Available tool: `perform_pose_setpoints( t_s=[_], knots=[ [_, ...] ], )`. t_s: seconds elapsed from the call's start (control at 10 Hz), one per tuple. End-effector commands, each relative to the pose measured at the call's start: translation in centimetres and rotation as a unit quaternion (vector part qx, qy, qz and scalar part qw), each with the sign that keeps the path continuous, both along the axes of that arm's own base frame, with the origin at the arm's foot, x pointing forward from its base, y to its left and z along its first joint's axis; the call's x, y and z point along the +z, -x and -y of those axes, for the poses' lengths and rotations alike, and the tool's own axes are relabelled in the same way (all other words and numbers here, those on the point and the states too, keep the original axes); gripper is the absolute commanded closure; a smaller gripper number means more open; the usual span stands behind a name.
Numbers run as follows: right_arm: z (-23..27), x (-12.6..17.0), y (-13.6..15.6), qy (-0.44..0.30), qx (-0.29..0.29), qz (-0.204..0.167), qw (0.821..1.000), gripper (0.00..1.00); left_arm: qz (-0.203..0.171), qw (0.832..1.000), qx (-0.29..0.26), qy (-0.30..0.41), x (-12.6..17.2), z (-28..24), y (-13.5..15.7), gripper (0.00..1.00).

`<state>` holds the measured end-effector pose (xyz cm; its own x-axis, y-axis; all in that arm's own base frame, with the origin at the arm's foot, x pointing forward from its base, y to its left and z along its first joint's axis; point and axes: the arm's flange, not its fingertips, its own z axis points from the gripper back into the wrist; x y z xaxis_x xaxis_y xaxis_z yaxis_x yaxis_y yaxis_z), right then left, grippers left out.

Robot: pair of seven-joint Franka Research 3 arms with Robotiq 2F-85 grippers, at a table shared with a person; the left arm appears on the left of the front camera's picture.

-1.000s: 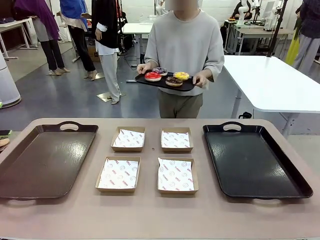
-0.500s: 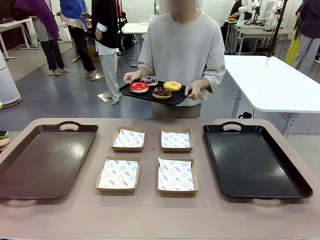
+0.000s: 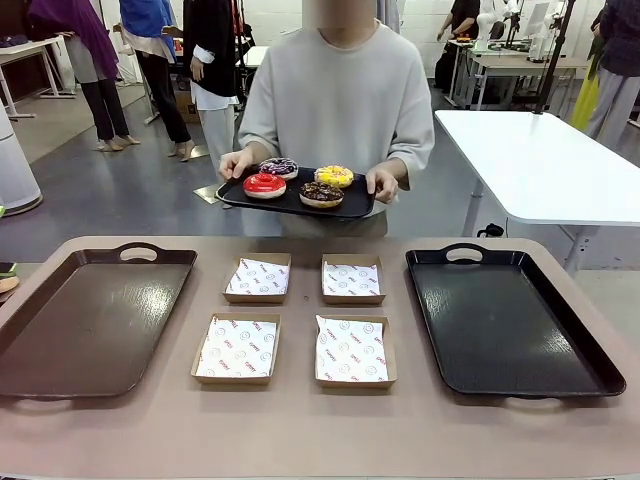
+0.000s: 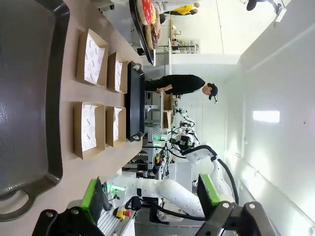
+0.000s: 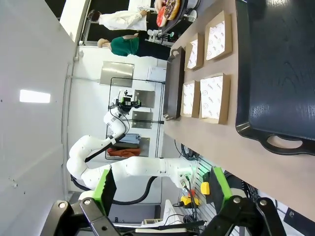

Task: Individually package the donuts and arrange them on the tray.
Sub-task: Pick up one Paper togo box.

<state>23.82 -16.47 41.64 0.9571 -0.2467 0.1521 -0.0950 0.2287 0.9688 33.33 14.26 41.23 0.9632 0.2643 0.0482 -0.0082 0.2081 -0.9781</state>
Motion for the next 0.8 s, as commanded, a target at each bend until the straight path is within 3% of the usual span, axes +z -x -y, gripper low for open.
perform_pose_setpoints(
  t_s=[0.0,0.7],
  knots=[
    [0.2,0.05,0.12,-0.005,-0.002,0.006,1.0,0.0,0.008,1.0,0.003,0.01,0.1,-0.26,0.13,0.0],
    [0.2,0.05,0.12,-0.005,-0.002,0.006,1.0,0.0,0.008,1.0,0.003,0.01,0.1,-0.26,0.13,0.0]
  ],
)
